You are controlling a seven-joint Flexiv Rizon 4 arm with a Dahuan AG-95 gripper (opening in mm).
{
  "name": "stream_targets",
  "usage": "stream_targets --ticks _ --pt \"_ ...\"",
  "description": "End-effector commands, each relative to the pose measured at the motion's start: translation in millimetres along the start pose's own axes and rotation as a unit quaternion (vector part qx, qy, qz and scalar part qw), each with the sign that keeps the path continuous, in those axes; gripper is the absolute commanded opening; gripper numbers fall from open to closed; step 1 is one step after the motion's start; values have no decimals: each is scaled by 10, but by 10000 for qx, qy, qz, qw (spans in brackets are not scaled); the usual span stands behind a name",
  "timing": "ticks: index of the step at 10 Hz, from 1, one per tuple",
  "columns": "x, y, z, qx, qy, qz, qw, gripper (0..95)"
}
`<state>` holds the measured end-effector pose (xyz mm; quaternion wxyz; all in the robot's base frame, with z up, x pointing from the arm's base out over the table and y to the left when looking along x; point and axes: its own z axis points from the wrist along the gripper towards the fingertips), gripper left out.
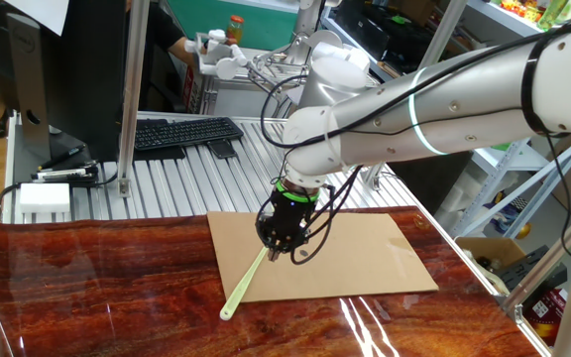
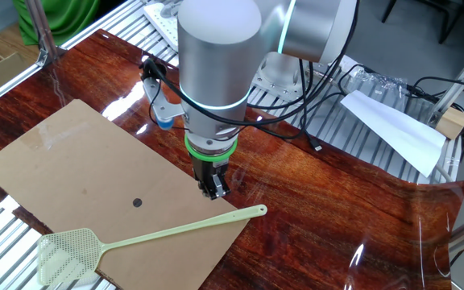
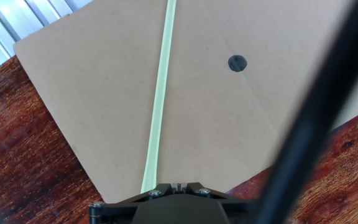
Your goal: Swat with a flyswatter
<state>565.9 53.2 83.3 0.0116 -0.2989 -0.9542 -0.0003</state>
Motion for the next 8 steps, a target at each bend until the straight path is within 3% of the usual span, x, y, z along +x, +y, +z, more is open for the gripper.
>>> stream_targets --ticks 1,5,8 --pt "-3 6 3 -37 -7 -26 10000 0" --pt "-3 6 3 -43 84 -155 9998 0" --pt "-3 6 3 -47 61 -265 9996 0"
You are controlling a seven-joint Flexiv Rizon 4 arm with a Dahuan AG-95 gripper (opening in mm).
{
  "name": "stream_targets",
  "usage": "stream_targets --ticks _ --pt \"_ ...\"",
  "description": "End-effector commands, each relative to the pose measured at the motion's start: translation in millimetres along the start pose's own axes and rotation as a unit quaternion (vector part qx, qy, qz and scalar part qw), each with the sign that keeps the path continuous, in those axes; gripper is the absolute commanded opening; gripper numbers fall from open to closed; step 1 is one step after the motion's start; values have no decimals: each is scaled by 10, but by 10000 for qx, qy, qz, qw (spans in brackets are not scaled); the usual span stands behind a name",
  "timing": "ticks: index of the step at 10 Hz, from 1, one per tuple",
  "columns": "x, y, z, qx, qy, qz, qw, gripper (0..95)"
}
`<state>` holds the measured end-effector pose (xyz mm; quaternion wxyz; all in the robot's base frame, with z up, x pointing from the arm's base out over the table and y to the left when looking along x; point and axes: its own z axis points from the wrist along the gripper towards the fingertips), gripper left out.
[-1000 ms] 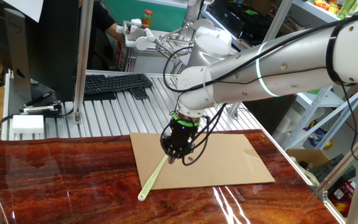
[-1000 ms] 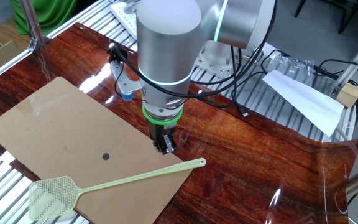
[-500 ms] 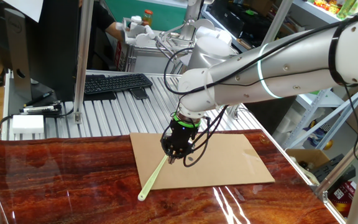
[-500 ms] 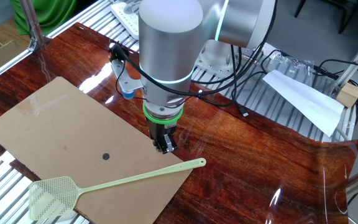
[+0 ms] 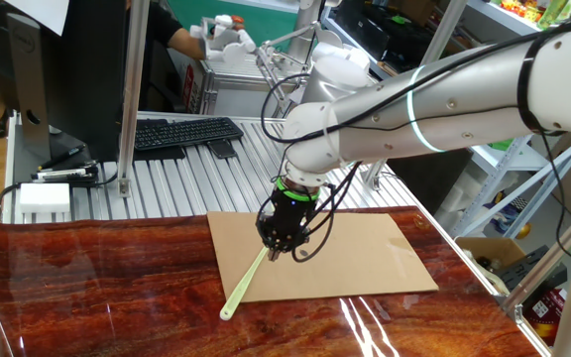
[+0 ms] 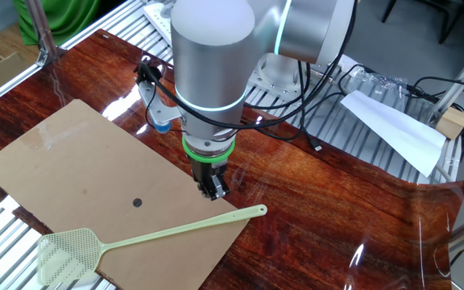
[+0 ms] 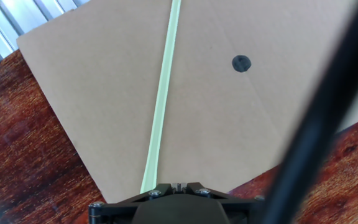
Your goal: Swat with a flyswatter
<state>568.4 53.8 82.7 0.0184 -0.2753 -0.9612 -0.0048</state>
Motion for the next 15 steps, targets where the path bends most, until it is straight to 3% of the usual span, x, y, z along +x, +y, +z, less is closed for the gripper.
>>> stream_targets --ticks 1,15 --pt "15 -13 -3 -22 -19 -45 10000 0" --pt "15 -13 -3 -135 -19 -232 9996 0"
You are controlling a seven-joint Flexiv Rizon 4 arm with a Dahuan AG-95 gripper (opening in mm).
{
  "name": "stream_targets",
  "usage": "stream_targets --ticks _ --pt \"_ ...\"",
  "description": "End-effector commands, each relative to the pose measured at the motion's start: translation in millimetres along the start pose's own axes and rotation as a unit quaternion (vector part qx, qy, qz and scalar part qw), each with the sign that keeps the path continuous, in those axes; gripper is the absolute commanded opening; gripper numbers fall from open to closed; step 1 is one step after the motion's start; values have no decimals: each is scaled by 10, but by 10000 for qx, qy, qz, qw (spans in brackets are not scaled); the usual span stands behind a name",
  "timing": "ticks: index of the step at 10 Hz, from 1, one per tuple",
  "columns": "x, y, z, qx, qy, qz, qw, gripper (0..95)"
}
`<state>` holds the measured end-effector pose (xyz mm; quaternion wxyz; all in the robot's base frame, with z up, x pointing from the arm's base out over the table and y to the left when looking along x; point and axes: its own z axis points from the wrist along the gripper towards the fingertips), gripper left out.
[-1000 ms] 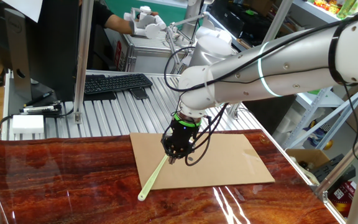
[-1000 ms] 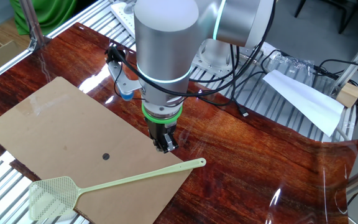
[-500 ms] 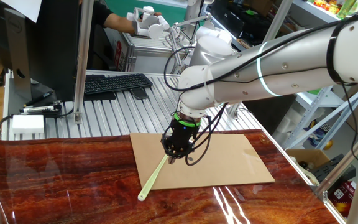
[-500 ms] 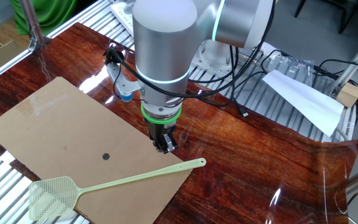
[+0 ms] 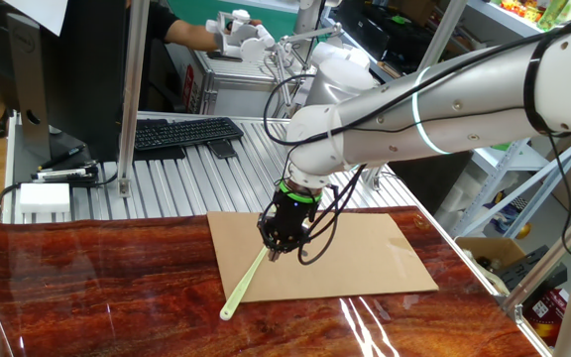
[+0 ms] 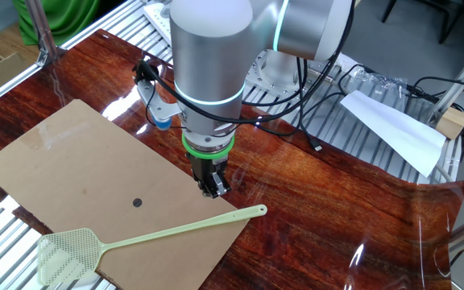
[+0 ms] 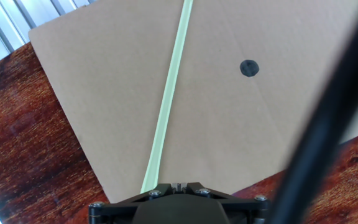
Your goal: Swat with a flyswatter
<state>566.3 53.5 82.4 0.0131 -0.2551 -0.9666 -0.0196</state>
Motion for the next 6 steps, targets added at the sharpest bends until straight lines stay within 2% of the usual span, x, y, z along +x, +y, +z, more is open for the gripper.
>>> stream_targets --ticks 1,6 --pt "-1 0 -6 18 -12 -51 10000 0" --pt "-1 0 -6 5 -6 -34 10000 0"
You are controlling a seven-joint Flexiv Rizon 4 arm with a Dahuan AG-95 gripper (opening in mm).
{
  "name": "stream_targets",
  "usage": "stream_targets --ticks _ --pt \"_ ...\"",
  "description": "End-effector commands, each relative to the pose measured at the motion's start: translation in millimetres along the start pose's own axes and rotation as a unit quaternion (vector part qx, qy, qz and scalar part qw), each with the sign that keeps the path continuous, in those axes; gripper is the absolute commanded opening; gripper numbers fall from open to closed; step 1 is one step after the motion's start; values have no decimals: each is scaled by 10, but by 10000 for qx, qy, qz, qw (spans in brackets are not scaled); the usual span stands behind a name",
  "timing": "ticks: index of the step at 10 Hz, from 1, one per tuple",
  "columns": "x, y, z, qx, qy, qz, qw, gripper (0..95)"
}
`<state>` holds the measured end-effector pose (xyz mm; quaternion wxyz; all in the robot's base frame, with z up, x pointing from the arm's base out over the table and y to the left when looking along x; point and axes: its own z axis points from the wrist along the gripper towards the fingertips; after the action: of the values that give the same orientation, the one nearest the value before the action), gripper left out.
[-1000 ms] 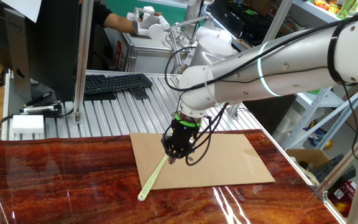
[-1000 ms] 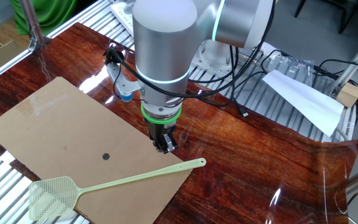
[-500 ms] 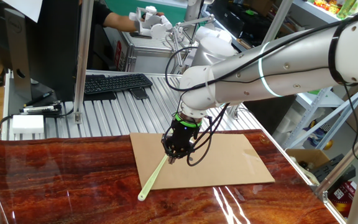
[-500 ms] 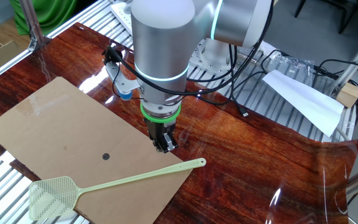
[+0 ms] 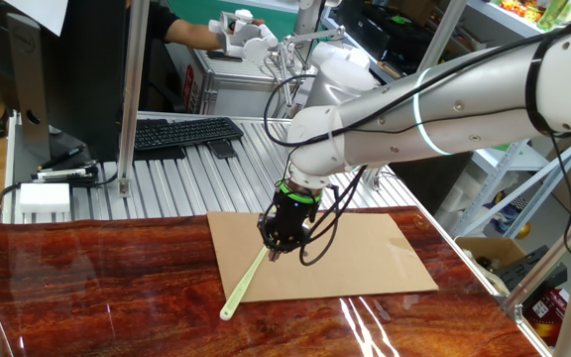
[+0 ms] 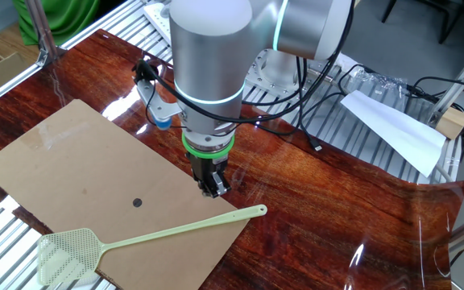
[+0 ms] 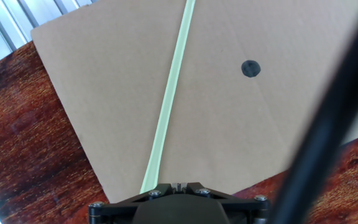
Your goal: Swat with a flyswatter
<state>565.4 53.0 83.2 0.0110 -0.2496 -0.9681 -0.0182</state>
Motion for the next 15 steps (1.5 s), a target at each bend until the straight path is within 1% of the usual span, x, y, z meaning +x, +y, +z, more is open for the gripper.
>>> stream_targets --ticks 1,2,4,6,7,10,11,12,15 --pt "-7 8 2 -6 15 58 10000 0" --pt "-7 8 2 0 9 97 10000 0" --pt "-7 8 2 -26 6 22 10000 0" --pt "-7 8 2 -28 -27 42 10000 0" --pt "-7 8 2 -44 -15 54 10000 0" --pt "-7 8 2 -33 -5 316 9995 0" --pt "-7 8 2 -31 -6 323 9995 0" --pt "-12 10 7 -16 1 311 9995 0" --pt "-67 39 71 -6 -4 367 9993 0"
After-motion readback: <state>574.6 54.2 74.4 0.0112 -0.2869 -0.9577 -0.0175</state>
